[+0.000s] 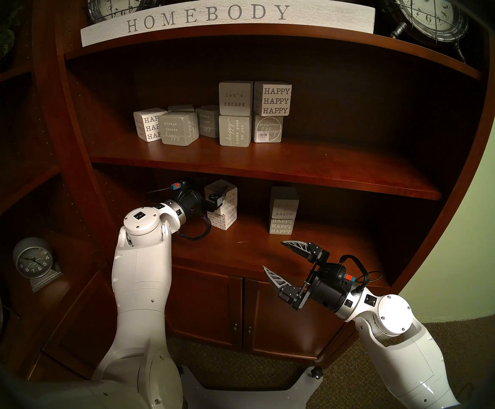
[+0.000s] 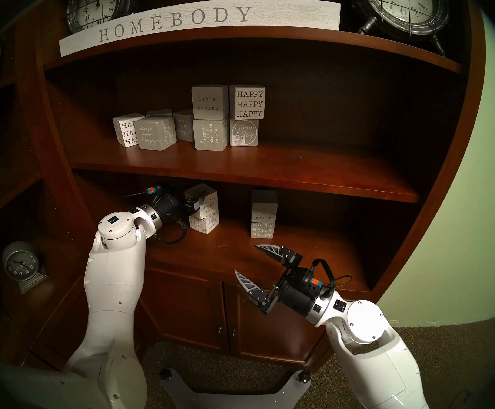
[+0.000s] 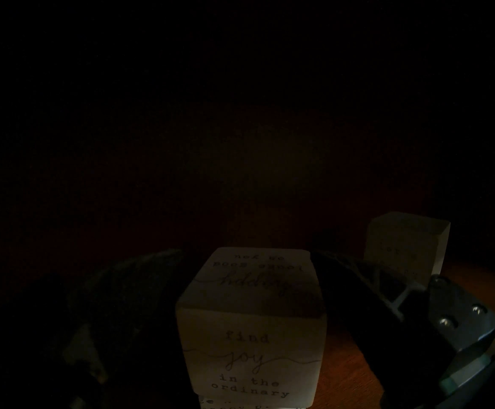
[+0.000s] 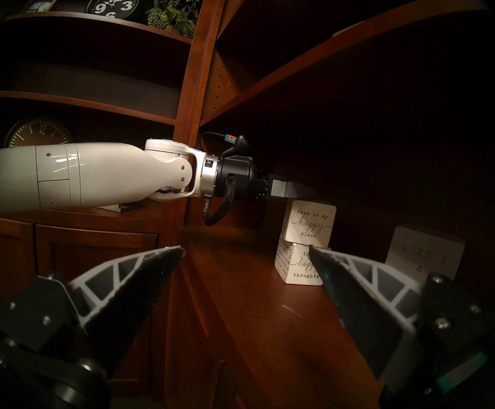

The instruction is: Stack four cubes vertically into two groups

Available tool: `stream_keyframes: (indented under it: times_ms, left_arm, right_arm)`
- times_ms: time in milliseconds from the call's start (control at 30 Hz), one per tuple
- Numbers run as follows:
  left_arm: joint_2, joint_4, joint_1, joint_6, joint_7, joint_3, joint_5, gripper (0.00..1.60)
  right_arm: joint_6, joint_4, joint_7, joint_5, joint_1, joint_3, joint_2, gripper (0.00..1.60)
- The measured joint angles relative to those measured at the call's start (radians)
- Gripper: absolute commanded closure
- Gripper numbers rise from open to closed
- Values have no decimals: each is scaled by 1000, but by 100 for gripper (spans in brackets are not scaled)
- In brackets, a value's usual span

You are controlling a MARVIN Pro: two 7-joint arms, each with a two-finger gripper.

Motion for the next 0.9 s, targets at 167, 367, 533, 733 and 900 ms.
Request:
stream_keyframes:
  times_ms: [167,367,533,733,900]
  left_arm:
    - [-2,-9,2,0,0,-1,0,0]
    - [-3,-24,11,2,0,-5,1,0]
    - [-5,-41,23,5,1,-14,1,0]
    - [-6,-64,41,17,1,-25,1,0]
    - [-8,-88,62,29,1,-33,2,0]
  right_arm:
    - [0,0,0,0,0,0,0,0]
    - [0,0,0,0,0,0,0,0]
    - [0,0,1,0,0,0,-1,0]
    - [0,0,1,0,0,1,-1,0]
    - [0,0,1,0,0,1,-1,0]
